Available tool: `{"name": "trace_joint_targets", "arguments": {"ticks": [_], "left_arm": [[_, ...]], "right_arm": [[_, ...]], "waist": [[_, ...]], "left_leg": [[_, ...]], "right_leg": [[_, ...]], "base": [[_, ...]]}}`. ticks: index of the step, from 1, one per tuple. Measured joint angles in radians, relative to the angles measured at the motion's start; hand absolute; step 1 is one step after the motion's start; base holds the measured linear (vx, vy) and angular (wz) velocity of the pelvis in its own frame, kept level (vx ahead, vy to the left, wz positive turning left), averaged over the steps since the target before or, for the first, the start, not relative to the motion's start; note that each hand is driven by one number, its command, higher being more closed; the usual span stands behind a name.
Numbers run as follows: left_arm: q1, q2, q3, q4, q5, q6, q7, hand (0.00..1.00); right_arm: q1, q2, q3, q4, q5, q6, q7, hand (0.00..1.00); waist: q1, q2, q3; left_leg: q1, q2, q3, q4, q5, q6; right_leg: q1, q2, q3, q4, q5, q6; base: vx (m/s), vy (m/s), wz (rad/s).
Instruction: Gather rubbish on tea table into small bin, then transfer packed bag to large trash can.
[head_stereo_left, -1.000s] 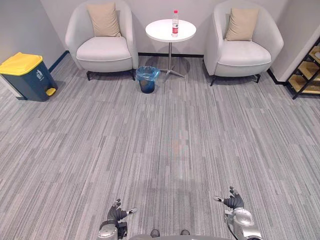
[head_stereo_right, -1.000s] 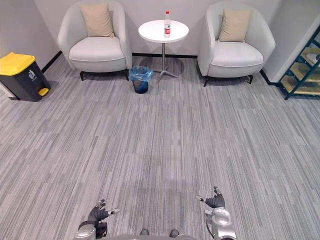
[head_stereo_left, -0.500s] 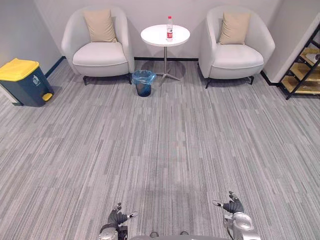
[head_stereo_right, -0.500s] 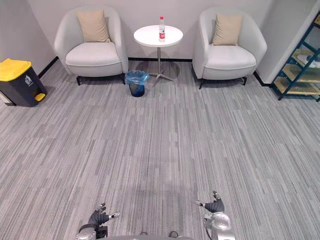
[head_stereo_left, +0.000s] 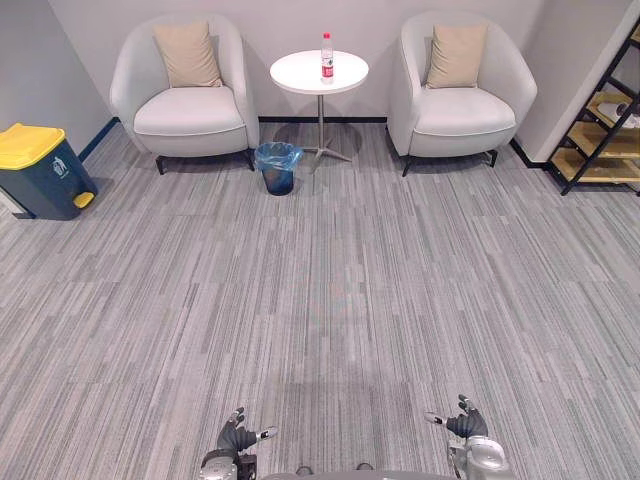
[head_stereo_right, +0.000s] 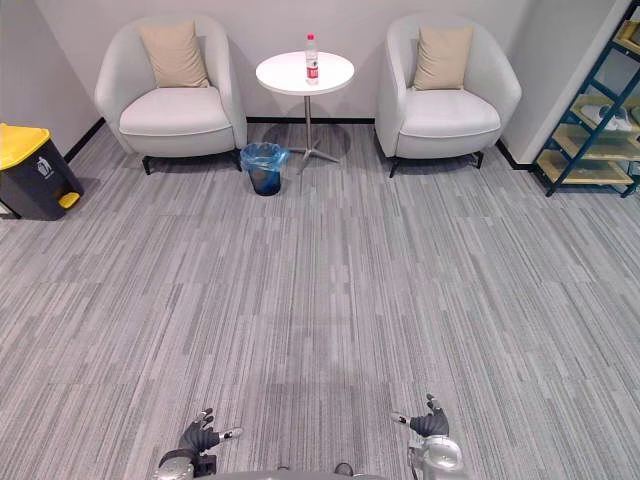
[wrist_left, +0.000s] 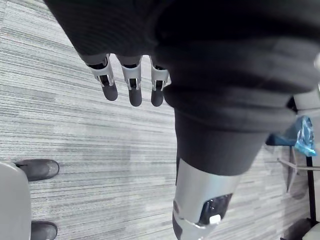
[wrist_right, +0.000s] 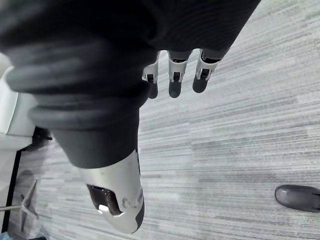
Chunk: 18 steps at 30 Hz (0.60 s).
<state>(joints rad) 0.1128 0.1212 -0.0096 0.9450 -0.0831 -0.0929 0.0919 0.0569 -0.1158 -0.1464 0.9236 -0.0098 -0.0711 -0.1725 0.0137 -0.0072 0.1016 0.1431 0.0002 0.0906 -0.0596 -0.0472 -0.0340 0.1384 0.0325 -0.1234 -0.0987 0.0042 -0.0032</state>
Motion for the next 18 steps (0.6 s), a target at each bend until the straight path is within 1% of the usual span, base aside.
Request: {"name": "trace_joint_targets", "arguments": {"ticks": [4, 7, 9, 10, 11, 12, 13, 14, 15, 16, 17, 18], "left_arm": [[0.000, 0.002, 0.000, -0.001, 0.005, 0.000, 0.000, 0.00], [-0.005, 0.006, 0.000, -0.003, 0.007, 0.000, 0.000, 0.00], [-0.006, 0.009, 0.000, -0.011, 0.007, 0.000, 0.000, 0.00], [-0.007, 0.009, 0.000, -0.015, 0.007, 0.000, 0.000, 0.00], [-0.006, 0.010, 0.001, -0.018, 0.007, 0.000, 0.000, 0.00], [-0.003, 0.012, 0.002, -0.024, 0.007, 0.000, 0.000, 0.00], [-0.003, 0.017, 0.001, -0.033, 0.007, 0.000, 0.000, 0.00], [-0.004, 0.023, 0.001, -0.034, 0.006, 0.000, 0.000, 0.00], [-0.004, 0.027, 0.001, -0.034, 0.006, -0.001, 0.001, 0.00], [-0.005, 0.034, -0.001, -0.035, 0.006, -0.001, 0.000, 0.00], [-0.014, 0.047, -0.005, -0.036, 0.005, -0.001, 0.001, 0.00], [-0.018, 0.058, -0.008, -0.037, 0.005, -0.001, 0.000, 0.00]], "right_arm": [[-0.001, 0.000, 0.000, 0.000, 0.000, 0.001, 0.000, 0.00], [-0.015, 0.000, 0.000, 0.000, 0.000, 0.001, 0.000, 0.00], [-0.024, -0.002, -0.002, 0.000, 0.000, 0.002, 0.000, 0.00], [-0.033, -0.008, -0.002, 0.000, 0.000, 0.002, 0.000, 0.00], [-0.039, -0.014, -0.006, 0.000, 0.001, 0.003, 0.000, 0.00], [-0.042, -0.015, -0.007, 0.000, 0.001, 0.003, 0.000, 0.00], [-0.043, -0.016, -0.016, 0.000, 0.002, 0.004, 0.000, 0.00], [-0.042, -0.016, -0.020, 0.003, 0.002, 0.006, 0.000, 0.00], [-0.042, -0.018, -0.020, 0.003, 0.002, 0.007, 0.000, 0.00], [-0.043, -0.020, -0.020, 0.003, 0.002, 0.008, 0.000, 0.00], [-0.046, -0.021, -0.020, 0.003, 0.002, 0.010, 0.000, 0.00], [-0.048, -0.019, -0.020, 0.003, 0.002, 0.011, 0.000, 0.00]], "waist": [[0.001, -0.006, 0.001], [0.001, -0.013, 0.005], [0.002, -0.015, 0.007], [0.003, -0.009, 0.010], [0.005, -0.003, 0.014], [0.005, 0.000, 0.016], [0.003, 0.002, 0.019], [0.003, 0.001, 0.022], [0.003, 0.002, 0.023], [0.002, 0.004, 0.027], [0.003, 0.000, 0.043], [0.003, -0.007, 0.053]], "left_leg": [[-0.009, 0.000, 0.008, 0.000, -0.002, 0.002], [-0.044, -0.001, 0.018, 0.038, -0.022, 0.024], [-0.079, 0.003, 0.029, 0.094, -0.055, 0.030], [-0.100, 0.008, 0.039, 0.134, -0.080, 0.034], [-0.115, 0.013, 0.052, 0.171, -0.108, 0.038], [-0.123, 0.014, 0.053, 0.187, -0.120, 0.042], [-0.138, 0.012, 0.055, 0.227, -0.150, 0.049], [-0.147, 0.007, 0.053, 0.255, -0.176, 0.055], [-0.145, 0.002, 0.053, 0.261, -0.186, 0.060], [-0.144, -0.007, 0.051, 0.272, -0.197, 0.067], [-0.125, -0.020, 0.046, 0.271, -0.203, 0.076], [-0.110, -0.030, 0.043, 0.268, -0.206, 0.081]], "right_leg": [[-0.010, 0.000, 0.009, 0.000, -0.001, 0.001], [-0.029, -0.003, 0.016, 0.001, -0.001, 0.001], [-0.052, -0.004, 0.024, 0.022, -0.012, 0.016], [-0.074, -0.005, 0.032, 0.060, -0.033, 0.023], [-0.105, -0.006, 0.042, 0.122, -0.071, 0.033], [-0.120, -0.010, 0.041, 0.157, -0.093, 0.038], [-0.165, -0.022, 0.038, 0.262, -0.151, 0.059], [-0.203, -0.043, 0.027, 0.370, -0.200, 0.106], [-0.230, -0.056, 0.006, 0.431, -0.215, 0.126], [-0.291, -0.085, -0.028, 0.569, -0.227, 0.138], [-0.340, -0.118, -0.054, 0.709, -0.225, 0.136], [-0.361, -0.139, -0.063, 0.776, -0.225, 0.134]], "base": [[-0.01, 0.000, -0.07], [-0.01, 0.010, -0.08], [0.01, 0.022, -0.15], [0.04, 0.041, -0.26], [0.04, 0.049, -0.24], [0.03, 0.060, -0.14], [0.02, 0.071, 0.00], [0.03, 0.082, 0.01], [0.06, 0.100, 0.01], [0.11, 0.111, 0.07], [0.14, 0.107, 0.13], [0.19, 0.085, 0.21]]}}
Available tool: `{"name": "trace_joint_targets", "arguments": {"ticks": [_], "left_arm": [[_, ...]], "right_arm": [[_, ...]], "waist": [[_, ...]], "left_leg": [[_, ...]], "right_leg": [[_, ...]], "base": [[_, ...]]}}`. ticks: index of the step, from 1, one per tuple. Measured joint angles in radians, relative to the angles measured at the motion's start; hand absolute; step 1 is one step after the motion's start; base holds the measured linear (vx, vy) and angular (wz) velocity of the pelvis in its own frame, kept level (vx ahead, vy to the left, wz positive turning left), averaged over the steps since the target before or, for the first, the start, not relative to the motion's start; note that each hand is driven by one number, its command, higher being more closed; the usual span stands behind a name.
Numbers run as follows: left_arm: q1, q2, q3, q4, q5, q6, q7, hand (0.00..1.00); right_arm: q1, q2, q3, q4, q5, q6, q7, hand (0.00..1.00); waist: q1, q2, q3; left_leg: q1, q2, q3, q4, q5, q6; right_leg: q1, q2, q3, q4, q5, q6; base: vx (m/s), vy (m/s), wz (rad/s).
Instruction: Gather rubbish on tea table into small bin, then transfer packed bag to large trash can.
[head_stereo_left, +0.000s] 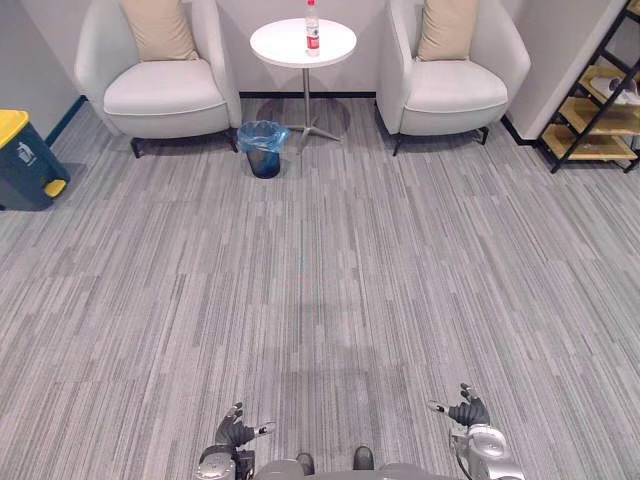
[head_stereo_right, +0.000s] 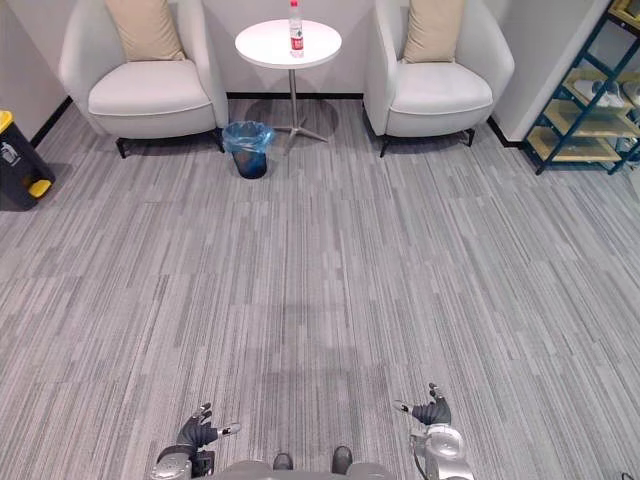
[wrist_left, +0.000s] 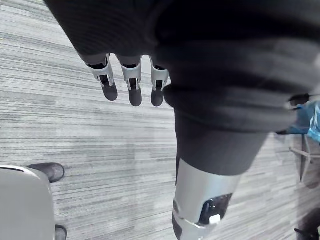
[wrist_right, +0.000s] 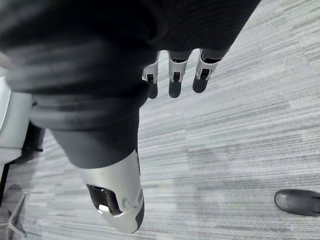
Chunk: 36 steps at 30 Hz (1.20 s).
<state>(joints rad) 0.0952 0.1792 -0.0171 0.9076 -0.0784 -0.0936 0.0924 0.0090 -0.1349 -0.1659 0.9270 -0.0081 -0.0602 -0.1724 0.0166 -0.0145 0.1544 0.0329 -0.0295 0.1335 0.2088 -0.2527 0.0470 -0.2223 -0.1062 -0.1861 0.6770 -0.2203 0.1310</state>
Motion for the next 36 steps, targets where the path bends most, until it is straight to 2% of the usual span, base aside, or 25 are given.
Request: {"name": "trace_joint_targets", "arguments": {"ticks": [1, 3, 4, 5, 6, 7, 9, 10, 11, 12, 15, 16, 17, 18, 20, 22, 24, 26, 27, 28, 29, 30, 32, 33, 36], "left_arm": [[-0.007, 0.021, 0.000, -0.012, 0.000, 0.001, 0.001, 0.00], [-0.009, 0.030, 0.001, -0.029, 0.000, 0.001, 0.003, 0.00], [-0.016, 0.037, 0.002, -0.036, -0.001, 0.000, 0.004, 0.00], [-0.027, 0.034, 0.003, -0.036, -0.001, 0.000, 0.005, 0.00], [-0.039, 0.027, 0.010, -0.036, -0.002, 0.000, 0.006, 0.00], [-0.045, 0.023, 0.010, -0.035, -0.002, 0.000, 0.008, 0.00], [-0.051, 0.027, 0.008, -0.033, -0.004, -0.002, 0.017, 0.00], [-0.051, 0.024, 0.009, -0.032, -0.004, -0.003, 0.018, 0.00], [-0.050, 0.010, 0.012, -0.030, -0.007, -0.003, 0.019, 0.00], [-0.049, 0.006, 0.012, -0.031, -0.008, -0.005, 0.019, 0.00], [-0.053, -0.016, 0.029, -0.030, -0.010, -0.004, 0.018, 0.00], [-0.040, -0.020, 0.030, -0.031, -0.009, -0.004, 0.017, 0.00], [-0.032, -0.020, 0.033, -0.033, -0.009, -0.004, 0.016, 0.00], [-0.032, -0.020, 0.035, -0.034, -0.009, -0.003, 0.016, 0.00], [-0.035, -0.027, 0.041, -0.044, -0.008, -0.001, 0.015, 0.00], [-0.036, -0.040, 0.053, -0.062, -0.008, -0.001, 0.015, 0.00], [-0.044, -0.046, 0.058, -0.063, -0.008, 0.000, 0.016, 0.00], [-0.064, -0.058, 0.055, -0.064, -0.008, 0.000, 0.016, 0.00], [-0.066, -0.065, 0.050, -0.063, -0.008, 0.000, 0.016, 0.00], [-0.065, -0.068, 0.049, -0.063, -0.008, 0.000, 0.016, 0.00], [-0.061, -0.071, 0.048, -0.059, -0.007, 0.000, 0.016, 0.00], [-0.054, -0.062, 0.049, -0.050, -0.007, 0.001, 0.017, 0.00], [-0.052, -0.046, 0.050, -0.050, -0.005, 0.000, 0.017, 0.00], [-0.052, -0.043, 0.049, -0.047, -0.001, 0.001, 0.017, 0.00], [-0.049, -0.055, 0.041, -0.025, 0.002, 0.007, 0.016, 0.00]], "right_arm": [[-0.002, 0.001, 0.001, 0.001, 0.000, 0.001, 0.000, 0.00], [-0.007, -0.009, 0.001, 0.002, 0.001, 0.002, 0.000, 0.00], [-0.016, -0.020, 0.002, 0.002, 0.003, 0.002, 0.000, 0.00], [-0.027, -0.033, 0.003, 0.001, 0.003, 0.002, 0.000, 0.00], [-0.046, -0.050, 0.007, 0.002, 0.003, 0.002, 0.000, 0.00], [-0.057, -0.058, 0.007, 0.001, 0.004, 0.001, 0.000, 0.00], [-0.066, -0.065, 0.005, 0.001, 0.008, 0.002, -0.001, 0.00], [-0.060, -0.066, 0.003, 0.002, 0.008, 0.003, -0.001, 0.00], [-0.058, -0.069, -0.002, 0.002, 0.008, 0.006, -0.001, 0.00], [-0.060, -0.067, -0.003, 0.002, 0.008, 0.006, -0.001, 0.00], [-0.068, -0.064, 0.000, 0.001, 0.012, 0.004, -0.001, 0.00], [-0.060, -0.062, 0.009, -0.004, 0.020, 0.003, -0.002, 0.00], [-0.048, -0.057, 0.018, -0.013, 0.035, -0.004, -0.003, 0.00], [-0.043, -0.053, 0.021, -0.017, 0.041, -0.007, -0.002, 0.00], [-0.029, -0.045, 0.018, -0.049, 0.050, -0.009, -0.004, 0.00], [-0.031, -0.045, 0.015, -0.052, 0.057, -0.010, -0.004, 0.00], [-0.038, -0.028, -0.005, -0.048, 0.063, -0.008, -0.007, 0.00], [-0.037, -0.021, -0.026, -0.048, 0.078, -0.007, -0.010, 0.00], [-0.036, -0.028, -0.034, -0.047, 0.078, -0.007, -0.022, 0.00], [-0.035, -0.032, -0.038, -0.047, 0.078, -0.007, -0.024, 0.00], [-0.031, -0.042, -0.042, -0.046, 0.078, -0.007, -0.026, 0.00], [-0.033, -0.036, -0.035, -0.033, 0.078, -0.006, -0.026, 0.00], [-0.030, -0.021, -0.010, -0.026, 0.077, -0.005, -0.024, 0.00], [-0.032, -0.017, -0.011, -0.025, 0.076, -0.005, -0.024, 0.00], [-0.066, -0.014, -0.005, 0.003, 0.074, -0.005, -0.021, 0.00]], "waist": [[-0.002, -0.003, 0.020], [-0.005, -0.003, 0.023], [-0.008, 0.019, 0.038], [-0.008, 0.016, 0.041], [-0.008, 0.043, 0.060], [-0.012, 0.049, 0.066], [-0.027, 0.020, 0.066], [-0.031, 0.015, 0.065], [-0.034, 0.028, 0.063], [-0.033, 0.034, 0.060], [-0.031, 0.040, 0.063], [-0.031, 0.049, 0.067], [-0.029, 0.050, 0.068], [-0.026, 0.048, 0.069], [-0.001, 0.040, 0.071], [0.005, 0.040, 0.072], [0.012, 0.029, 0.080], [0.025, 0.006, 0.094], [0.026, 0.011, 0.094], [0.027, 0.022, 0.090], [0.033, 0.057, 0.084], [0.050, 0.063, 0.082], [0.059, 0.011, 0.067], [0.059, -0.009, 0.068], [0.059, -0.017, 0.066]], "left_leg": [[0.034, -0.017, -0.012, -0.001, -0.006, 0.011], [0.059, -0.012, -0.039, -0.006, -0.019, 0.011], [0.084, 0.001, -0.055, -0.031, -0.019, 0.010], [0.103, 0.015, -0.060, -0.047, -0.019, 0.009], [0.128, 0.042, -0.066, -0.074, -0.020, 0.002], [0.138, 0.057, -0.067, -0.085, -0.022, -0.008], [0.168, 0.061, -0.078, -0.116, -0.023, -0.062], [0.186, 0.065, -0.084, -0.121, -0.033, -0.077], [0.198, 0.091, -0.092, -0.110, -0.044, -0.096], [0.181, 0.105, -0.092, -0.082, -0.040, -0.104], [0.030, 0.162, -0.080, 0.283, 0.012, -0.184], [-0.037, 0.206, -0.080, 0.489, 0.070, -0.193], [-0.092, 0.250, -0.070, 0.677, 0.068, -0.187], [-0.120, 0.274, -0.055, 0.754, 0.062, -0.177], [-0.233, 0.332, 0.007, 0.880, 0.043, -0.145], [-0.321, 0.324, 0.020, 0.833, 0.028, -0.129], [-0.373, 0.296, 0.049, 0.695, 0.019, -0.121], [-0.381, 0.198, 0.054, 0.400, 0.035, -0.132], [-0.376, 0.154, 0.030, 0.198, 0.081, -0.148], [-0.371, 0.145, 0.014, 0.106, 0.113, -0.146], [-0.349, 0.136, -0.015, -0.039, 0.176, -0.147], [-0.332, 0.124, -0.045, -0.030, 0.291, -0.101], [-0.357, 0.073, -0.046, 0.047, 0.271, -0.060], [-0.374, 0.047, -0.033, 0.114, 0.221, -0.036], [-0.324, 0.023, 0.022, 0.144, 0.141, -0.006]], "right_leg": [[-0.046, -0.032, -0.016, 0.110, -0.015, -0.009], [-0.072, -0.038, -0.040, 0.135, -0.056, -0.032], [-0.088, -0.035, -0.066, 0.098, -0.069, -0.048], [-0.099, -0.030, -0.092, 0.051, -0.068, -0.051], [-0.119, -0.008, -0.115, -0.045, -0.061, -0.061], [-0.132, 0.005, -0.115, -0.108, -0.046, -0.063], [-0.143, 0.017, -0.095, -0.402, 0.140, -0.080], [-0.138, 0.017, -0.088, -0.403, 0.218, -0.099], [-0.135, 0.030, -0.097, -0.380, 0.266, -0.176], [-0.135, 0.038, -0.105, -0.378, 0.250, -0.178], [-0.059, 0.080, -0.126, -0.421, 0.198, -0.219], [0.029, 0.111, -0.136, -0.470, 0.184, -0.236], [0.112, 0.138, -0.140, -0.514, 0.167, -0.256], [0.148, 0.146, -0.139, -0.530, 0.160, -0.260], [0.246, 0.155, -0.120, -0.582, 0.139, -0.258], [0.292, 0.149, -0.110, -0.624, 0.138, -0.255], [0.326, 0.130, -0.103, -0.647, 0.137, -0.253], [0.360, 0.077, -0.094, -0.651, 0.111, -0.209], [0.378, 0.068, -0.096, -0.655, 0.092, -0.181], [0.387, 0.070, -0.094, -0.657, 0.082, -0.166], [0.411, 0.092, -0.082, -0.655, 0.054, -0.138], [0.431, 0.084, -0.057, -0.640, 0.020, -0.119], [0.431, 0.033, -0.045, -0.604, -0.034, -0.095], [0.414, -0.004, -0.023, -0.534, -0.073, -0.085], [0.301, -0.069, 0.093, -0.242, -0.088, -0.040]], "base": [[0.25, 0.052, 0.26], [0.27, 0.019, 0.34], [0.30, -0.027, 0.31], [0.37, -0.057, 0.26], [0.32, -0.070, 0.13], [0.33, -0.081, 0.17], [0.37, -0.132, 0.39], [0.46, -0.215, 0.43], [0.39, -0.201, 0.20], [0.55, -0.329, 0.16], [0.48, -0.297, 0.11], [0.56, -0.284, 0.12], [0.44, -0.213, 0.10], [0.39, -0.189, -0.01], [0.36, -0.147, -0.13], [0.32, -0.023, -0.17], [0.31, 0.070, -0.14], [0.31, 0.152, -0.07], [0.33, 0.208, 0.02], [0.37, 0.258, -0.08], [0.45, 0.318, -0.26], [0.38, 0.248, -0.29], [0.40, 0.183, -0.10], [0.42, 0.183, 0.00], [0.40, 0.216, -0.32]]}}
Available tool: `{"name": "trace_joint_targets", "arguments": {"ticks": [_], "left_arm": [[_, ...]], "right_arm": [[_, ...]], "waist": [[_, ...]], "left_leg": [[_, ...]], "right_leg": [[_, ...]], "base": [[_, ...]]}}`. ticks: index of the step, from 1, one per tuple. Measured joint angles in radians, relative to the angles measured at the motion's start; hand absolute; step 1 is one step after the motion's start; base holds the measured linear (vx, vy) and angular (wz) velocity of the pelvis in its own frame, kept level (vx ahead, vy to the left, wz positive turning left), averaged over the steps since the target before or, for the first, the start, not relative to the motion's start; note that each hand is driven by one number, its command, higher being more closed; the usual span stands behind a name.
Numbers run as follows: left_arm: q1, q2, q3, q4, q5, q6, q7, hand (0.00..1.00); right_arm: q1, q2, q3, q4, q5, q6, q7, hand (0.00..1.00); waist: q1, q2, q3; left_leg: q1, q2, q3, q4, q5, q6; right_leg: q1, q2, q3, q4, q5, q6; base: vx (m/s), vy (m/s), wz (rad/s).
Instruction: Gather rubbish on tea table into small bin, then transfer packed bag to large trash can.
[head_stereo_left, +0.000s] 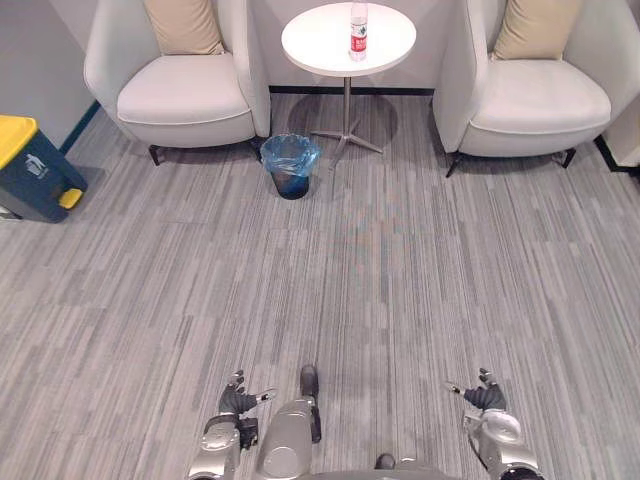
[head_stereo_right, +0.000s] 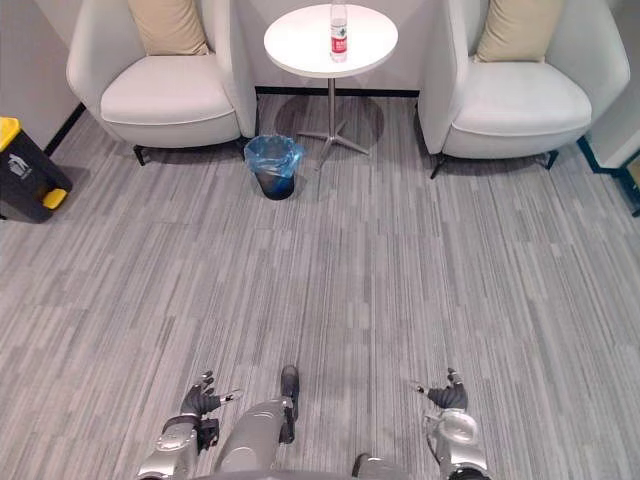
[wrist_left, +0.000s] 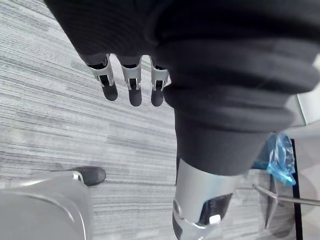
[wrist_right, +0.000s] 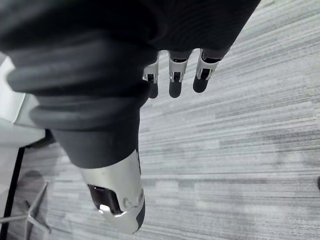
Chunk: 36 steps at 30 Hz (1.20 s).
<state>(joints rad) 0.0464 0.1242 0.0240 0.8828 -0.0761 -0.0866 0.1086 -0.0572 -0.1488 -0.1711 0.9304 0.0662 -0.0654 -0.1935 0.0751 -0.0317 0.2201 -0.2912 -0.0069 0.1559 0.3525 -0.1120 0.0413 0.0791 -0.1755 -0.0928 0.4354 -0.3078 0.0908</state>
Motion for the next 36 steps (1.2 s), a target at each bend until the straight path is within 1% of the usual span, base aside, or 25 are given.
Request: {"name": "trace_joint_targets", "arguments": {"ticks": [1, 2, 3, 4, 5, 7, 10, 12, 13, 14, 15, 17, 19, 20, 21, 22, 24, 27, 30, 31, 32, 33, 34, 35, 36], "left_arm": [[0.008, 0.006, -0.017, 0.002, 0.003, 0.003, 0.002, 0.00], [0.013, 0.019, -0.033, 0.004, 0.006, 0.003, 0.002, 0.00], [0.013, 0.026, -0.035, 0.004, 0.007, 0.004, 0.002, 0.00], [0.011, 0.034, -0.043, 0.004, 0.007, 0.003, 0.002, 0.00], [-0.001, 0.039, -0.050, 0.004, 0.006, 0.003, 0.004, 0.00], [-0.012, 0.045, -0.052, 0.004, 0.005, 0.002, 0.005, 0.00], [-0.026, 0.043, -0.051, 0.005, 0.000, 0.002, 0.005, 0.00], [-0.026, 0.044, -0.051, 0.006, -0.003, 0.000, 0.005, 0.00], [-0.024, 0.051, -0.051, 0.012, -0.003, 0.000, 0.005, 0.00], [-0.025, 0.047, -0.049, 0.023, -0.002, 0.000, 0.005, 0.00], [-0.024, 0.032, -0.049, 0.034, -0.002, 0.000, 0.005, 0.00], [-0.026, 0.023, -0.048, 0.039, -0.002, 0.000, 0.006, 0.00], [-0.026, 0.006, -0.021, 0.039, -0.002, 0.001, 0.005, 0.00], [-0.022, -0.004, -0.017, 0.038, 0.000, 0.002, 0.002, 0.00], [-0.016, -0.006, -0.017, 0.031, -0.001, 0.002, 0.001, 0.00], [-0.016, -0.006, -0.017, 0.028, -0.001, 0.002, 0.001, 0.00], [-0.017, -0.006, -0.015, 0.006, -0.001, 0.002, 0.001, 0.00], [-0.018, -0.006, -0.014, -0.010, -0.001, 0.002, 0.002, 0.00], [-0.023, -0.010, -0.014, -0.013, -0.001, 0.002, 0.002, 0.00], [-0.022, -0.020, -0.014, -0.014, -0.002, 0.002, 0.002, 0.00], [-0.017, -0.031, -0.017, -0.013, -0.002, 0.002, 0.002, 0.00], [-0.016, -0.032, -0.017, -0.010, -0.002, 0.002, 0.002, 0.00], [-0.005, -0.029, -0.017, -0.012, -0.001, 0.002, 0.003, 0.00], [-0.007, -0.018, -0.016, -0.013, -0.001, 0.001, 0.003, 0.00], [-0.009, -0.015, -0.015, -0.013, -0.001, 0.001, 0.003, 0.00]], "right_arm": [[-0.006, 0.007, 0.017, 0.010, -0.004, 0.000, 0.002, 0.00], [-0.008, 0.017, 0.031, 0.025, -0.015, 0.000, 0.003, 0.00], [-0.006, 0.022, 0.034, 0.032, -0.022, 0.000, 0.004, 0.00], [0.005, 0.026, 0.035, 0.038, -0.030, 0.003, 0.005, 0.00], [0.015, 0.024, 0.035, 0.041, -0.034, 0.006, 0.005, 0.00], [-0.001, 0.021, 0.035, 0.049, -0.038, 0.006, 0.005, 0.00], [-0.030, 0.013, 0.035, 0.063, -0.039, 0.006, 0.005, 0.00], [-0.019, 0.012, 0.035, 0.067, -0.039, 0.007, 0.005, 0.00], [0.001, 0.011, 0.034, 0.068, -0.039, 0.008, 0.005, 0.00], [0.012, 0.004, 0.033, 0.073, -0.039, 0.008, 0.005, 0.00], [0.012, -0.010, 0.032, 0.083, -0.040, 0.013, 0.005, 0.00], [0.016, -0.015, 0.026, 0.082, -0.039, 0.014, 0.009, 0.00], [0.017, -0.011, 0.024, 0.082, -0.038, 0.014, 0.017, 0.00], [0.028, -0.011, 0.025, 0.078, -0.034, 0.014, 0.018, 0.00], [0.046, -0.006, 0.026, 0.066, -0.028, 0.009, 0.018, 0.00], [0.047, -0.004, 0.026, 0.062, -0.026, 0.003, 0.018, 0.00], [0.054, -0.003, 0.024, 0.054, -0.015, 0.001, 0.017, 0.00], [0.039, 0.000, 0.017, 0.055, 0.004, 0.001, 0.015, 0.00], [0.024, 0.012, -0.013, 0.055, 0.007, 0.002, 0.013, 0.00], [0.021, 0.005, -0.019, 0.055, 0.006, 0.002, 0.009, 0.00], [0.021, -0.006, -0.017, 0.055, 0.007, 0.001, 0.001, 0.00], [0.021, -0.006, -0.016, 0.057, 0.006, 0.002, 0.000, 0.00], [0.023, 0.000, -0.003, 0.058, 0.006, 0.003, 0.000, 0.00], [0.021, 0.010, 0.017, 0.057, 0.003, 0.003, 0.002, 0.00], [0.021, 0.013, 0.020, 0.057, 0.002, 0.003, 0.002, 0.00]], "waist": [[0.001, -0.001, 0.000], [-0.006, 0.001, 0.000], [-0.009, 0.003, -0.001], [-0.009, 0.005, -0.002], [-0.015, 0.004, -0.003], [-0.036, 0.009, -0.001], [-0.062, 0.042, 0.018], [-0.063, 0.036, 0.015], [-0.062, 0.011, 0.006], [-0.064, 0.009, 0.006], [-0.064, 0.039, -0.003], [-0.081, 0.063, -0.011], [-0.086, 0.072, -0.009], [-0.086, 0.077, -0.006], [-0.080, 0.073, -0.004], [-0.076, 0.071, -0.003], [-0.057, 0.061, 0.002], [-0.044, 0.059, 0.004], [-0.029, 0.037, 0.019], [-0.028, 0.039, 0.020], [-0.024, 0.069, 0.015], [-0.016, 0.086, 0.014], [-0.002, 0.070, 0.014], [-0.002, 0.032, 0.005], [-0.004, 0.019, 0.003]], "left_leg": [[0.056, -0.011, 0.023, -0.016, -0.025, 0.005], [0.117, -0.021, 0.032, -0.028, -0.054, 0.015], [0.147, -0.024, 0.033, -0.035, -0.067, 0.022], [0.198, -0.024, 0.033, -0.047, -0.077, 0.028], [0.246, -0.024, 0.033, -0.072, -0.087, 0.035], [0.298, -0.010, 0.031, -0.112, -0.089, 0.033], [0.371, 0.054, 0.031, -0.153, -0.089, 0.026], [0.419, 0.072, 0.030, -0.180, -0.095, -0.023], [0.446, 0.064, 0.018, -0.181, -0.123, -0.071], [0.469, 0.067, -0.006, -0.181, -0.152, -0.104], [0.476, 0.109, -0.021, -0.173, -0.155, -0.115], [0.448, 0.151, -0.048, -0.089, -0.160, -0.126], [0.357, 0.204, -0.090, 0.135, -0.139, -0.165], [0.298, 0.240, -0.105, 0.321, -0.123, -0.195], [0.250, 0.272, -0.088, 0.475, -0.126, -0.191], [0.230, 0.283, -0.072, 0.529, -0.127, -0.190], [0.120, 0.289, -0.019, 0.630, -0.147, -0.152], [0.019, 0.252, 0.019, 0.519, -0.165, -0.133], [0.000, 0.132, 0.033, 0.144, -0.135, -0.142], [0.009, 0.098, 0.026, -0.048, -0.056, -0.142], [0.016, 0.093, 0.010, -0.182, 0.033, -0.136], [0.030, 0.094, 0.008, -0.184, 0.108, -0.117], [0.049, 0.077, 0.027, -0.183, 0.169, -0.053], [0.030, 0.041, 0.034, -0.142, 0.120, -0.021], [0.016, 0.027, 0.035, -0.112, 0.094, -0.011]], "right_leg": [[-0.068, -0.029, 0.035, 0.191, 0.037, 0.066], [-0.128, -0.047, 0.042, 0.365, 0.055, 0.097], [-0.155, -0.055, 0.033, 0.428, 0.051, 0.090], [-0.197, -0.054, -0.001, 0.510, 0.033, 0.058], [-0.239, -0.053, -0.050, 0.525, 0.011, 0.020], [-0.308, -0.038, -0.114, 0.452, -0.009, -0.015], [-0.390, 0.023, -0.180, 0.176, 0.011, -0.029], [-0.395, 0.052, -0.177, -0.052, 0.130, -0.035], [-0.393, 0.051, -0.149, -0.162, 0.279, -0.050], [-0.391, 0.052, -0.128, -0.133, 0.382, -0.110], [-0.400, 0.074, -0.145, -0.070, 0.319, -0.116], [-0.388, 0.106, -0.177, -0.057, 0.255, -0.124], [-0.330, 0.145, -0.201, -0.089, 0.227, -0.143], [-0.260, 0.176, -0.210, -0.133, 0.216, -0.160], [-0.187, 0.196, -0.212, -0.173, 0.205, -0.176], [-0.160, 0.201, -0.213, -0.187, 0.199, -0.182], [-0.058, 0.211, -0.197, -0.260, 0.186, -0.191], [-0.012, 0.203, -0.177, -0.303, 0.195, -0.177], [0.051, 0.148, -0.151, -0.343, 0.179, -0.147], [0.074, 0.138, -0.146, -0.359, 0.163, -0.120], [0.095, 0.147, -0.135, -0.365, 0.143, -0.090], [0.107, 0.147, -0.121, -0.365, 0.131, -0.076], [0.126, 0.133, -0.093, -0.366, 0.109, -0.052], [0.129, 0.093, -0.091, -0.361, 0.087, -0.036], [0.124, 0.078, -0.090, -0.345, 0.076, -0.025]], "base": [[0.50, 0.201, -0.54], [0.51, 0.175, -0.45], [0.43, 0.103, -0.23], [0.42, 0.054, 0.01], [0.41, 0.026, 0.07], [0.36, -0.032, 0.05], [0.40, -0.118, -0.01], [0.40, -0.171, 0.11], [0.47, -0.255, 0.26], [0.47, -0.252, 0.25], [0.44, -0.280, 0.19], [0.45, -0.302, 0.18], [0.41, -0.278, 0.19], [0.39, -0.200, 0.06], [0.45, -0.200, 0.01], [0.36, -0.141, -0.12], [0.33, -0.099, -0.13], [0.33, 0.002, -0.22], [0.34, 0.128, -0.19], [0.28, 0.152, -0.15], [0.31, 0.179, -0.24], [0.40, 0.270, -0.44], [0.59, 0.332, -0.33], [0.58, 0.310, -0.16], [0.50, 0.220, 0.08]]}}
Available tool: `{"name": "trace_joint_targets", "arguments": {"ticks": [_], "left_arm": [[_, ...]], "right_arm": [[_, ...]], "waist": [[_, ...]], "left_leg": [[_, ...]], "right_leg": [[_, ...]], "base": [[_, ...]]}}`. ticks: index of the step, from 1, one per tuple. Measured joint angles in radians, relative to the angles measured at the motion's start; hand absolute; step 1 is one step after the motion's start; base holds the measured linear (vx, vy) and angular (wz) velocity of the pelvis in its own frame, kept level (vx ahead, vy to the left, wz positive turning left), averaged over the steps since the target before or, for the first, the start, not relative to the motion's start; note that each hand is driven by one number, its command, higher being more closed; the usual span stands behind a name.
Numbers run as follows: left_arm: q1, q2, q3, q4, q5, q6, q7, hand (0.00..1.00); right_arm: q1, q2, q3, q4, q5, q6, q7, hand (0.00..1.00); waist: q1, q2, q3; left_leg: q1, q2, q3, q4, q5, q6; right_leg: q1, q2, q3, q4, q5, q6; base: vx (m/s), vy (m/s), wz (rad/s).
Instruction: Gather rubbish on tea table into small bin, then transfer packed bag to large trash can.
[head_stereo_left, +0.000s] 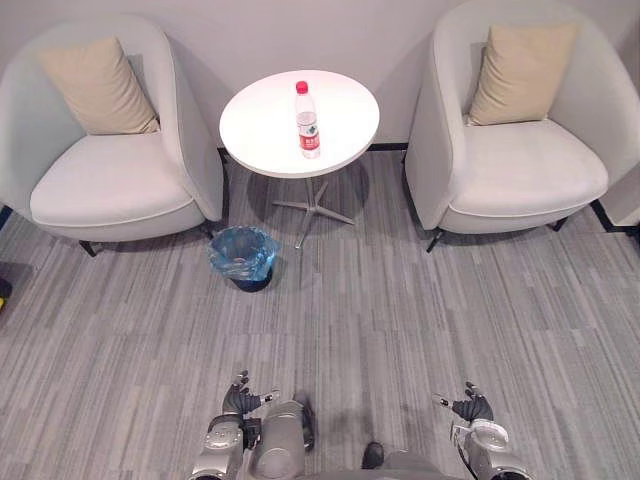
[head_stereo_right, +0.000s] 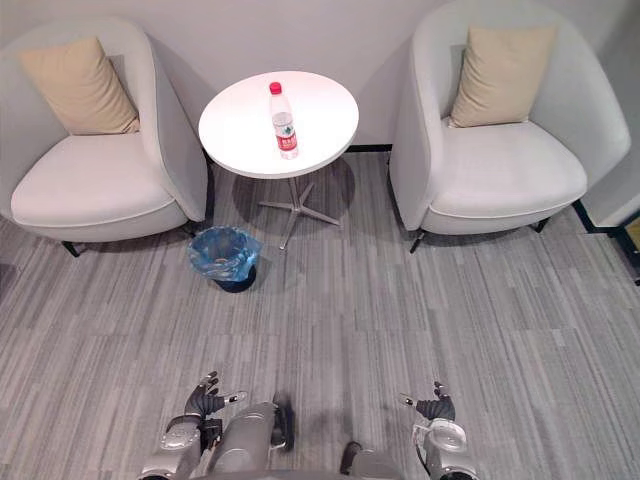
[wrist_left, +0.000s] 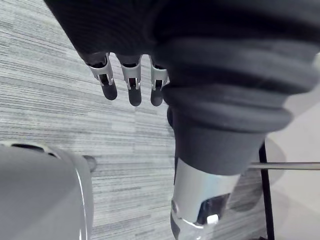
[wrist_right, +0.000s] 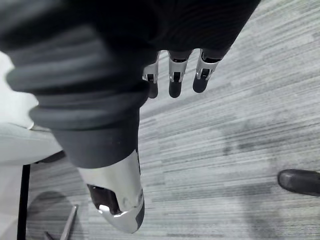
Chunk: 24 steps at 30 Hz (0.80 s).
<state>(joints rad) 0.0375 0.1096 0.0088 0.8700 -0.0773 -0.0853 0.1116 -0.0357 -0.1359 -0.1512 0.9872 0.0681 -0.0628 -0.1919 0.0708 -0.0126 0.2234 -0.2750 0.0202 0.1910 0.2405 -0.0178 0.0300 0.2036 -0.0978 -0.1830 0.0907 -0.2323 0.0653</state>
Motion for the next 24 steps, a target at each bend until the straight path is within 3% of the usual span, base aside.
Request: {"name": "trace_joint_targets", "arguments": {"ticks": [2, 5, 6, 7, 8, 9, 11, 13, 15, 16, 17, 21, 23, 24], "left_arm": [[0.007, -0.004, -0.004, 0.004, 0.000, 0.002, -0.001, 0.00], [0.028, 0.008, -0.019, 0.004, -0.002, 0.002, 0.001, 0.00], [0.032, 0.022, -0.034, 0.004, -0.002, 0.002, 0.002, 0.00], [0.032, 0.024, -0.038, 0.004, -0.002, 0.002, 0.003, 0.00], [0.029, 0.034, -0.040, 0.004, -0.002, 0.002, 0.003, 0.00], [0.026, 0.037, -0.039, 0.004, -0.002, 0.001, 0.003, 0.00], [0.024, 0.042, -0.038, 0.004, -0.003, 0.001, 0.003, 0.00], [0.022, 0.042, -0.037, 0.005, -0.003, 0.001, 0.004, 0.00], [0.019, 0.042, -0.037, 0.005, -0.003, 0.000, 0.003, 0.00], [0.020, 0.040, -0.037, 0.012, -0.002, 0.000, 0.003, 0.00], [0.017, 0.022, -0.036, 0.033, -0.002, 0.001, 0.002, 0.00], [0.020, 0.012, -0.033, 0.054, 0.001, 0.001, 0.000, 0.00], [0.021, -0.009, 0.004, 0.046, 0.002, 0.001, -0.001, 0.00], [0.023, -0.016, 0.005, 0.039, 0.002, 0.001, -0.002, 0.00]], "right_arm": [[-0.007, 0.003, 0.002, 0.001, 0.000, 0.000, 0.000, 0.00], [0.001, 0.015, 0.012, 0.003, -0.002, 0.000, 0.002, 0.00], [0.007, 0.017, 0.015, 0.005, -0.006, 0.000, 0.002, 0.00], [0.007, 0.017, 0.015, 0.007, -0.008, 0.000, 0.002, 0.00], [0.006, 0.017, 0.015, 0.011, -0.013, 0.000, 0.002, 0.00], [0.003, 0.016, 0.020, 0.011, -0.022, 0.001, 0.002, 0.00], [-0.002, 0.008, 0.029, 0.011, -0.022, 0.001, 0.002, 0.00], [-0.005, 0.007, 0.029, 0.010, -0.022, 0.000, 0.002, 0.00], [0.006, 0.007, 0.028, 0.010, -0.021, 0.000, 0.001, 0.00], [0.026, 0.007, 0.025, 0.011, -0.021, 0.001, 0.001, 0.00], [0.034, -0.004, 0.013, 0.020, -0.021, 0.003, 0.001, 0.00], [0.032, 0.010, -0.020, 0.010, -0.020, 0.000, 0.001, 0.00], [0.063, 0.023, -0.018, -0.005, -0.017, 0.000, 0.001, 0.00], [0.077, 0.030, -0.018, -0.027, -0.003, -0.002, 0.000, 0.00]], "waist": [[-0.001, -0.013, 0.004], [-0.002, -0.019, 0.004], [-0.006, -0.019, 0.004], [-0.008, -0.019, 0.004], [-0.012, -0.016, 0.005], [-0.028, -0.016, 0.006], [-0.049, -0.005, 0.012], [-0.059, 0.005, 0.017], [-0.061, 0.002, 0.016], [-0.062, -0.011, 0.014], [-0.055, 0.014, 0.013], [-0.072, 0.024, 0.010], [-0.062, 0.025, 0.012], [-0.053, 0.027, 0.012]], "left_leg": [[0.017, -0.019, 0.019, 0.064, -0.091, 0.019], [0.130, -0.045, 0.024, 0.051, -0.154, 0.030], [0.195, -0.054, 0.016, 0.042, -0.174, 0.051], [0.206, -0.056, 0.014, 0.039, -0.178, 0.053], [0.249, -0.056, 0.001, 0.023, -0.189, 0.059], [0.291, -0.055, -0.019, -0.008, -0.189, 0.059], [0.340, -0.037, -0.045, -0.042, -0.189, 0.058], [0.377, -0.008, -0.063, -0.056, -0.191, 0.056], [0.407, 0.013, -0.096, -0.062, -0.207, 0.025], [0.431, 0.015, -0.120, -0.063, -0.231, -0.019], [0.444, 0.045, -0.142, -0.065, -0.243, -0.038], [0.401, 0.099, -0.163, 0.063, -0.231, -0.088], [0.291, 0.158, -0.157, 0.364, -0.221, -0.155], [0.249, 0.184, -0.133, 0.473, -0.225, -0.154]], "right_leg": [[-0.089, -0.050, 0.050, 0.256, -0.038, 0.041], [-0.231, -0.099, 0.095, 0.681, 0.010, 0.186], [-0.289, -0.126, 0.064, 0.831, -0.004, 0.155], [-0.299, -0.131, 0.053, 0.849, -0.009, 0.146], [-0.343, -0.135, 0.009, 0.886, -0.034, 0.099], [-0.387, -0.129, -0.034, 0.864, -0.058, 0.057], [-0.440, -0.097, -0.071, 0.752, -0.077, 0.021], [-0.479, -0.045, -0.059, 0.559, -0.067, 0.012], [-0.483, -0.006, -0.023, 0.312, 0.039, 0.005], [-0.463, 0.000, -0.007, 0.226, 0.232, -0.003], [-0.452, 0.028, -0.013, 0.238, 0.231, -0.068], [-0.405, 0.057, -0.072, 0.242, 0.144, -0.097], [-0.306, 0.084, -0.105, 0.186, 0.125, -0.116], [-0.267, 0.093, -0.116, 0.167, 0.119, -0.124]], "base": [[0.44, 0.214, -0.07], [0.43, 0.151, -0.02], [0.45, 0.087, 0.12], [0.42, 0.050, 0.20], [0.41, 0.004, 0.31], [0.40, -0.020, 0.40], [0.39, -0.083, 0.46], [0.38, -0.141, 0.42], [0.41, -0.224, 0.55], [0.44, -0.247, 0.52], [0.43, -0.231, 0.34], [0.36, -0.255, 0.37], [0.28, -0.162, 0.38], [0.27, -0.116, 0.23]]}}
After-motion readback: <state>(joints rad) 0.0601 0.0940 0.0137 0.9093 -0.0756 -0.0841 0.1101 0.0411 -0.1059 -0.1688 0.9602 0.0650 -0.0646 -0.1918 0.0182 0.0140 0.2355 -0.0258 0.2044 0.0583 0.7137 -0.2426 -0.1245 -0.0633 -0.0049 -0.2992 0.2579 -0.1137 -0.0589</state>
